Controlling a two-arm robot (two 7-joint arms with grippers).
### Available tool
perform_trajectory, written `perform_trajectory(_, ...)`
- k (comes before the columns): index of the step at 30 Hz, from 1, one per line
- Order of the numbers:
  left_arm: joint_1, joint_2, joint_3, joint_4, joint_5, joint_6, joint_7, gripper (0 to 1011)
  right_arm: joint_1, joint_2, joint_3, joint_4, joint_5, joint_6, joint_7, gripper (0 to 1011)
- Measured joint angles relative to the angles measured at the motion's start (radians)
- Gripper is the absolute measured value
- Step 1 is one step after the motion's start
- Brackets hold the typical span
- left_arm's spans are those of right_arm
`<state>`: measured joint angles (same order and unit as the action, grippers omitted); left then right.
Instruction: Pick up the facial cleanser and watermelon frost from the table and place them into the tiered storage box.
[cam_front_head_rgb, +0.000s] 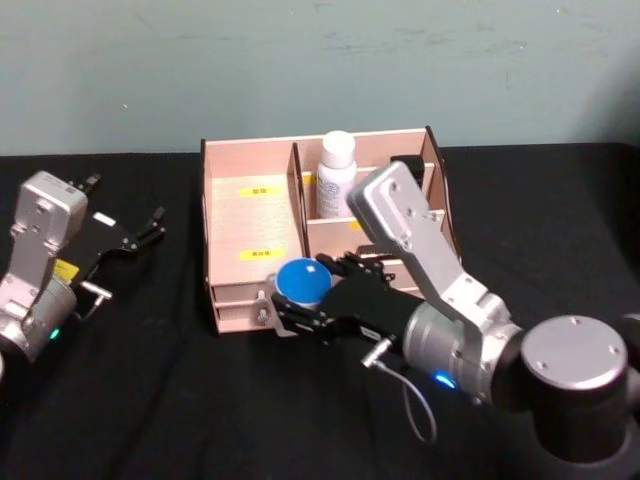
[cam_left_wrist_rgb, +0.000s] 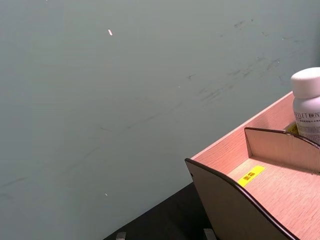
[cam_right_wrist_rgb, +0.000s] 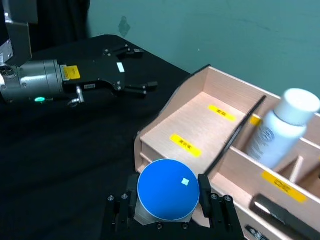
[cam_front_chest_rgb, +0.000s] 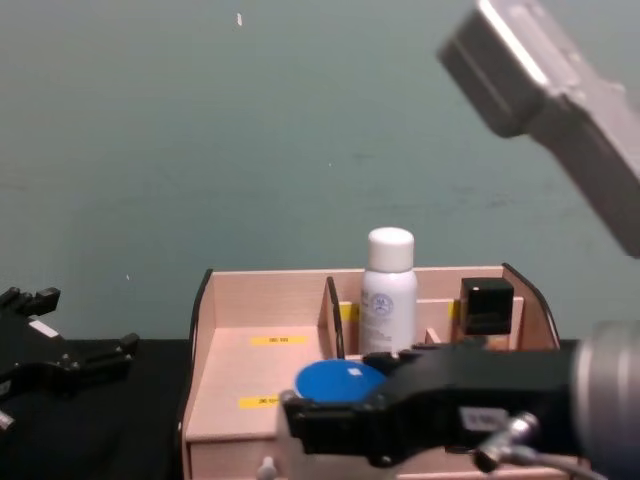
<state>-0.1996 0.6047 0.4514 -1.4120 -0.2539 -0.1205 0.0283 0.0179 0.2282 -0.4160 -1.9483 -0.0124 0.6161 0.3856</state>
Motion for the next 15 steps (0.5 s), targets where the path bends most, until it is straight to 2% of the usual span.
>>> perform_trajectory(5, 0.000, 0.000, 0.000, 0.000, 0.000, 0.000, 0.000, 1001, 0.051, -0.032, -0.020, 0.048, -0.003, 0.004, -0.007, 732)
perform_trajectory(11, 0.000, 0.000, 0.000, 0.000, 0.000, 0.000, 0.000, 1001, 0.094, -0.067, -0.028, 0.097, -0.005, 0.003, -0.021, 732)
perform_trajectory(12, 0.000, 0.000, 0.000, 0.000, 0.000, 0.000, 0.000, 1001, 0.104, -0.077, -0.028, 0.113, -0.007, 0.002, -0.026, 732)
perform_trajectory(13, 0.000, 0.000, 0.000, 0.000, 0.000, 0.000, 0.000, 1001, 0.165, -0.131, -0.017, 0.200, -0.009, -0.010, -0.053, 732)
perform_trajectory(15, 0.000, 0.000, 0.000, 0.000, 0.000, 0.000, 0.000, 1001, 0.169, -0.134, -0.016, 0.207, -0.010, -0.011, -0.054, 732)
